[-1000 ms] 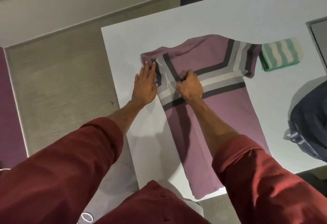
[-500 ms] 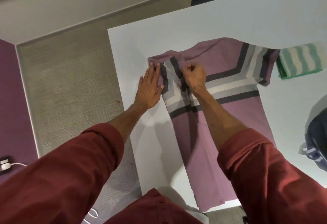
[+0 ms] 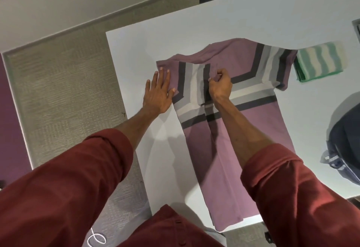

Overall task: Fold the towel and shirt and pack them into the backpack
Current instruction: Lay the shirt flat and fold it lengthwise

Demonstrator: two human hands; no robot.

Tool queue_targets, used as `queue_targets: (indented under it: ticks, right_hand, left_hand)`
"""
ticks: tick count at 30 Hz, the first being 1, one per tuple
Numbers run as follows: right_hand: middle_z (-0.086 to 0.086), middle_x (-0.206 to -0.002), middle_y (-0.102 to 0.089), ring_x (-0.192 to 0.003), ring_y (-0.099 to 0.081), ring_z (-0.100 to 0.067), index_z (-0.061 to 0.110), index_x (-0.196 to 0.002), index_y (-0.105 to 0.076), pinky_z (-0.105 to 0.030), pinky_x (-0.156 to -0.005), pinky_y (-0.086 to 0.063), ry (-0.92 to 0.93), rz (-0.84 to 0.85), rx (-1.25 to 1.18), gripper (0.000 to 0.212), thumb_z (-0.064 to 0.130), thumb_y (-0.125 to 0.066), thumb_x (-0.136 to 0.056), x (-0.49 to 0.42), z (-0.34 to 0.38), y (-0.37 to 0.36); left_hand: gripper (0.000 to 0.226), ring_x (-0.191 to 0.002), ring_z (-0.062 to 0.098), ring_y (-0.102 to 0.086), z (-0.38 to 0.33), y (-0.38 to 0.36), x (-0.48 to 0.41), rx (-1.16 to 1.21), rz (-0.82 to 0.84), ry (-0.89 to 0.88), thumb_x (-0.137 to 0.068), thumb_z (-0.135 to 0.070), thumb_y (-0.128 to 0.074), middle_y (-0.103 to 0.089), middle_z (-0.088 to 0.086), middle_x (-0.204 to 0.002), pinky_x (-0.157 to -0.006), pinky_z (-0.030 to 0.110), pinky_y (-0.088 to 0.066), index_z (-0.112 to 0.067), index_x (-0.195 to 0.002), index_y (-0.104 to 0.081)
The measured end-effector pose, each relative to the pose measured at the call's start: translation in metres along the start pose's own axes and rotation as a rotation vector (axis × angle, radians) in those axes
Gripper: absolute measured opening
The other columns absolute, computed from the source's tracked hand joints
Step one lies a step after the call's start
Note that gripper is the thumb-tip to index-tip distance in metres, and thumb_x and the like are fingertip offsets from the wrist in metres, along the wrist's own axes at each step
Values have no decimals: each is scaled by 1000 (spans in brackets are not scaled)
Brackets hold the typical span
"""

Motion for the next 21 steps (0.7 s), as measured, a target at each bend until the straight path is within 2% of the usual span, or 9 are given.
queue_targets:
  ticks: [5, 8, 10, 11, 13, 14, 16, 18, 21]
  right_hand:
    - [2, -106, -65, -95, -67, -17, 14, -124, -61, -38, -93, -63, 55, -114, -99, 27, 8, -62, -98, 1, -10, 6]
    - [0, -113, -66, -102, -64, -16, 14, -124, -63, -42, -96, -60, 153, -303, 108, 31, 2, -67, -95, 22, -23, 18]
    - [-4, -119, -65, -105, -59, -18, 13, -126, -62, -39, -95, -56, 289, -331, 280, 31, 8, -68, -96, 51, -34, 23]
    - [-6, -125, -63, -108, -57, -19, 14, -130, -61, -38, -97, -52, 365, -274, 362, 33, 12, -67, -97, 69, -41, 23]
    - [-8, -145, -58, -129, -54, -24, 17, -145, -56, -46, -112, -45, 537, -62, 510, 42, 23, -58, -103, 105, -62, 16]
    - [-10, -158, -50, -145, -46, -27, 16, -154, -50, -52, -122, -37, 631, 60, 588, 49, 27, -50, -107, 122, -76, 9]
    - [-9, -177, -21, -164, -17, -25, 15, -169, -27, -56, -132, -17, 753, 253, 739, 60, 35, -36, -113, 149, -108, -1]
    - [-5, -180, 2, -166, 4, -21, 16, -172, -7, -56, -133, -10, 738, 328, 843, 65, 41, -27, -115, 165, -134, -5]
    - [-3, -180, 12, -166, 12, -20, 18, -172, 2, -55, -133, -7, 668, 309, 960, 69, 47, -23, -115, 178, -159, -2]
  left_hand:
    - [70, -166, 34, 0, 5, 10, -6, -66, -20, -24, -114, -56, -18, 10, 7, -180, -132, 60, -10, -25, -171, 10]
    - [71, -166, 33, 1, 6, 13, -4, -80, -46, -26, -114, -56, -18, 10, 6, -180, -133, 59, -8, -25, -171, 9]
    - [71, -166, 33, 0, 1, 12, -1, -81, -78, -37, -114, -56, -18, 9, 6, -180, -133, 60, -10, -25, -172, 8]
    - [71, -167, 32, 0, -1, 10, -1, -77, -83, -47, -114, -57, -19, 10, 5, -180, -133, 60, -10, -25, -172, 8]
    - [73, -167, 31, 0, -6, 8, -2, -72, -87, -56, -114, -59, -20, 9, 5, -180, -132, 59, -12, -25, -172, 8]
    - [74, -167, 31, -1, -6, 7, -4, -77, -91, -54, -114, -59, -21, 8, 5, -181, -132, 60, -14, -24, -172, 8]
    - [74, -167, 32, -2, -4, 6, -9, -89, -99, -56, -113, -59, -23, 6, 6, -181, -131, 60, -18, -23, -172, 7]
    - [74, -167, 32, -2, 0, 6, -13, -113, -105, -79, -114, -58, -23, 5, 7, -181, -131, 60, -18, -23, -172, 6]
    - [71, -166, 33, -4, 6, 8, -17, -124, -119, -107, -114, -56, -21, 5, 7, -181, -131, 60, -18, -25, -172, 7]
Point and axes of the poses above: each hand's wrist, its own x-axis away from the middle knuckle, its own y-axis out of the back of the hand, z = x × y, the point moved 1 cm from there along -x, towards the middle knuckle
